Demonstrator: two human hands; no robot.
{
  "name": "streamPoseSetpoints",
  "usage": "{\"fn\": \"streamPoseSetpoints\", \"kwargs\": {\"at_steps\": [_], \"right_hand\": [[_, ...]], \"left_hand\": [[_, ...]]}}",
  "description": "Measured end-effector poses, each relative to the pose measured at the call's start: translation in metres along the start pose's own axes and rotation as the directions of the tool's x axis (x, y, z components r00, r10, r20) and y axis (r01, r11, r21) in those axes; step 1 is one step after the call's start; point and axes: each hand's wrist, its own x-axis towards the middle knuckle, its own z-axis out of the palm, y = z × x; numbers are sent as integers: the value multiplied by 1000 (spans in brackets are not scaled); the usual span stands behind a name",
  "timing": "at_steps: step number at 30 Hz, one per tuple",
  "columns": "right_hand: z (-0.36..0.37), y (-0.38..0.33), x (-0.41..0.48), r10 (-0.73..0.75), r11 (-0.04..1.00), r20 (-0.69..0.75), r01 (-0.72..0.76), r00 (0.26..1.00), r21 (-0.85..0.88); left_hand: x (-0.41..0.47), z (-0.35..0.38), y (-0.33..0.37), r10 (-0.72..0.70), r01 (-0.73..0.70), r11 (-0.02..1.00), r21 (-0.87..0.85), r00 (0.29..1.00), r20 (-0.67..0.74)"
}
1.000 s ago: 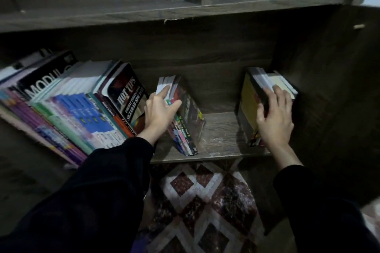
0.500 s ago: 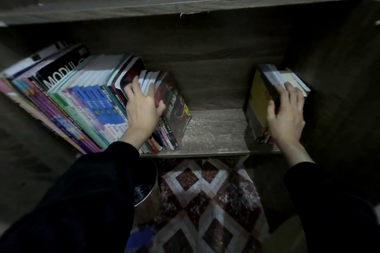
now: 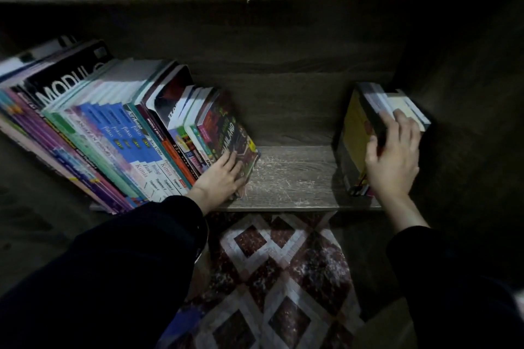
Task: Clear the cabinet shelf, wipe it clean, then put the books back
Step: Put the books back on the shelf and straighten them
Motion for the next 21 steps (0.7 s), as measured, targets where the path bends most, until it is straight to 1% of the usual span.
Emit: {"fn": "streamPoseSetpoints", "kwargs": {"at_steps": [4, 9, 12, 14, 16, 17, 18, 19, 20, 21], "right_hand": [[1, 1, 0, -1, 1000, -10, 0, 1000, -11], [2, 3, 0, 14, 1000, -17, -14, 1000, -23], [2, 2, 0, 40, 999, -10, -40, 999, -32], [2, 3, 0, 44, 998, -5, -44, 999, -39], [1, 3, -1, 36, 998, 10, -35, 999, -42], [0, 3, 0, 35, 999, 21, -34, 999, -36], [-1, 3, 0, 42, 999, 31, -41, 999, -24], [-3, 2, 1, 54, 999, 33, -54, 998, -9], [-5, 1, 3, 66, 998, 29, -67, 997, 10], [-7, 0, 5, 78, 996, 24, -79, 997, 37]], "left_hand": [[7, 7, 2, -39, 41, 997, 58, 999, -34], [18, 11, 0, -64, 67, 996, 53, 996, -54], [16, 8, 0, -66, 66, 997, 37, 998, -18], [16, -2, 1, -77, 77, 997, -10, 996, 34], [19, -22, 5, -135, 154, 977, -150, 983, 128], [22, -35, 7, -181, 227, 928, -296, 968, 175], [27, -50, 9, -226, 297, 825, -481, 953, 203], [34, -66, 11, -259, 317, 677, -664, 947, 189], [42, -84, 15, -281, 269, 517, -812, 950, 136], [52, -101, 19, -287, 170, 359, -918, 956, 65]]}}
